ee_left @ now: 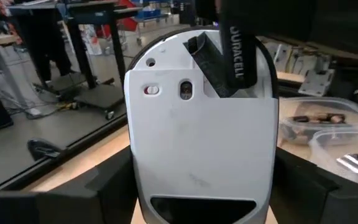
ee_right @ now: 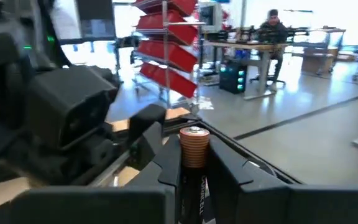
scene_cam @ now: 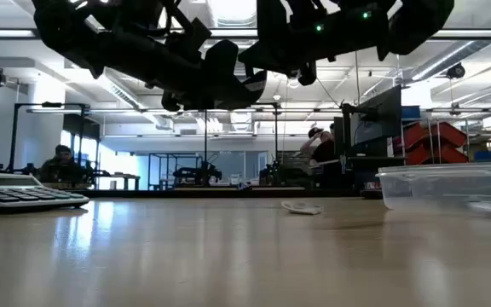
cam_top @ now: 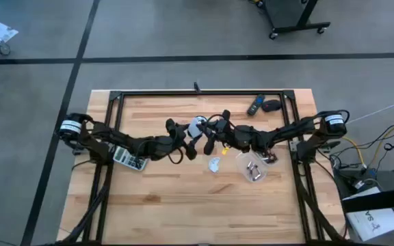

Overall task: Insert battery
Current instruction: Insert the brown battery into the black/white mouse battery compartment

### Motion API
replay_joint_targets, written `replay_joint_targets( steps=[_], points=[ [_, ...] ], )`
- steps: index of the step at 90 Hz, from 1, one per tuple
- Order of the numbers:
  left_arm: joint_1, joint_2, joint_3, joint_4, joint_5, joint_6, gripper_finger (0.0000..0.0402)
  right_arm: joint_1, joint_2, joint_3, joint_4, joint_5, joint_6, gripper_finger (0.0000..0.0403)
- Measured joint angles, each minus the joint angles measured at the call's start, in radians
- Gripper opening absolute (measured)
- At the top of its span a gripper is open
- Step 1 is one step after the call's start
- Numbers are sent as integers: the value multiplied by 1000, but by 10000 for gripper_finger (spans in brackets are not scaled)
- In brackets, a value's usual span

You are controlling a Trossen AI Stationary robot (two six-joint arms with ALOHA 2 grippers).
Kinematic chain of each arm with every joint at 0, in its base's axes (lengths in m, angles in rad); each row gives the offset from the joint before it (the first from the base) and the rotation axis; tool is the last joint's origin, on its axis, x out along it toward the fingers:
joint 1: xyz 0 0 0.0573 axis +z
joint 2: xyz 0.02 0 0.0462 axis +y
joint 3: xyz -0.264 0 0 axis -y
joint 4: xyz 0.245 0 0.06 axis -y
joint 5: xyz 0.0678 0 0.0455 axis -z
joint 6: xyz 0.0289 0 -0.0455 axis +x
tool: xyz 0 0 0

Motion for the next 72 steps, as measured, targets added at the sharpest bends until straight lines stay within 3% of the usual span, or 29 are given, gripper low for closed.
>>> replay_joint_targets(
  steps=[20, 36, 72],
  points=[
    [-2, -20, 2, -162, -32, -118, 265, -3, 41, -2, 20, 48, 4, 29],
    [-4, -22, 0, -188, -32, -158, 266, -20, 93, -1, 35, 85, 123, 29],
    [-13, 18, -1, -315, -33, -325, 266, -24, 290, -2, 261, 94, 274, 29]
  ],
)
